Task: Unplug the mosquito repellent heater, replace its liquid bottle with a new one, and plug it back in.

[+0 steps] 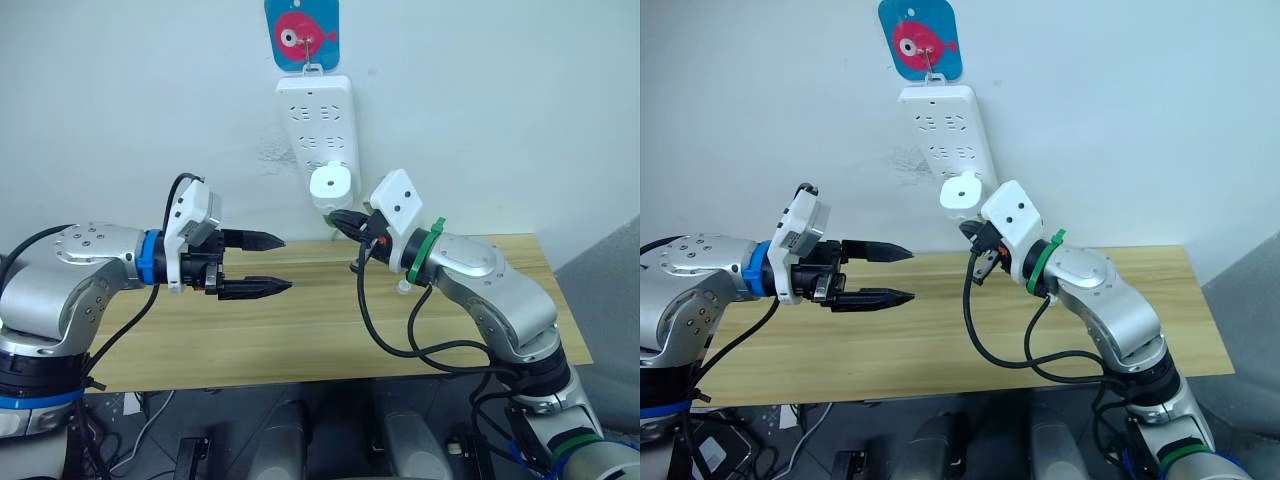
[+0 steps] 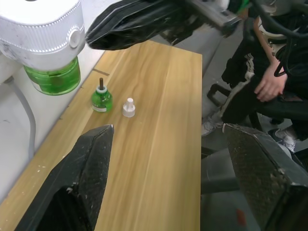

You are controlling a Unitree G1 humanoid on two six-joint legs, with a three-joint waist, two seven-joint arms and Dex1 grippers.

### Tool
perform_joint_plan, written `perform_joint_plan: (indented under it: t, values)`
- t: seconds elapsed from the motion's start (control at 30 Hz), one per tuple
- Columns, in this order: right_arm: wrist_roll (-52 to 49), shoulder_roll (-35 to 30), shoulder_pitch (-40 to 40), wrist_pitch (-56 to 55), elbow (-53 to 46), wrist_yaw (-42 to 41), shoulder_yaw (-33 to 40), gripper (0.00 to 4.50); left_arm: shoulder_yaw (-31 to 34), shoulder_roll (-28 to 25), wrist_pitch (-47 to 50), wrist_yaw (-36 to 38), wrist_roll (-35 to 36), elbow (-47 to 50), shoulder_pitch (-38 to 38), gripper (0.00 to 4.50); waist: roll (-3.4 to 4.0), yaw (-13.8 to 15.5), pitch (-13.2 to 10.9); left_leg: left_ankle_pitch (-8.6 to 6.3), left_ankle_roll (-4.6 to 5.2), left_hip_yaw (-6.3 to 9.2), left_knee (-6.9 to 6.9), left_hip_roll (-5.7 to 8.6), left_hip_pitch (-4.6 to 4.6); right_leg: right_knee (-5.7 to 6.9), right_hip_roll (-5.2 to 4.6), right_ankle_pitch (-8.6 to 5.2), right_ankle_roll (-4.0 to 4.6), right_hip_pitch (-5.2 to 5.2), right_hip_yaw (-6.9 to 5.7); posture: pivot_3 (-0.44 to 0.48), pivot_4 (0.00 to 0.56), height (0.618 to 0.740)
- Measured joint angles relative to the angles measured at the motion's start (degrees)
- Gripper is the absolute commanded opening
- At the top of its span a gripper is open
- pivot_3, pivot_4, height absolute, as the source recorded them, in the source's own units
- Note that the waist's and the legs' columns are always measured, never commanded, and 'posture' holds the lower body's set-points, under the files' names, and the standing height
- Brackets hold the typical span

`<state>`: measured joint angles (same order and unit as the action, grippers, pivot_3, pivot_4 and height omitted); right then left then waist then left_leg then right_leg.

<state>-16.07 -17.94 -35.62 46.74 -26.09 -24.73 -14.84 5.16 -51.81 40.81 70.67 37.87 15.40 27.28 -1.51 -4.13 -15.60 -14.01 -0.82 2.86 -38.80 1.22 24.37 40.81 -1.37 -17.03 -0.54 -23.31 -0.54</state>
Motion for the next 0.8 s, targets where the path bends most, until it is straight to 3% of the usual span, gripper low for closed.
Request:
perform_joint_plan:
  t: [0.8]
  values:
    - [3.99, 2.57, -0.03, -1.51, 2.59, 2.26, 0.05, 0.03, -0.95, 0.71, -1.32, -0.47, -0.35, -0.75, 1.62, 3.83, 0.0, -0.08, 0.0, 0.09, -0.04, 0.01, -0.01, 0.0, -0.01, 0.07, 0.0, 0.01, 0.01, 0.0, -0.01, -0.1, 0.208, 0.74]
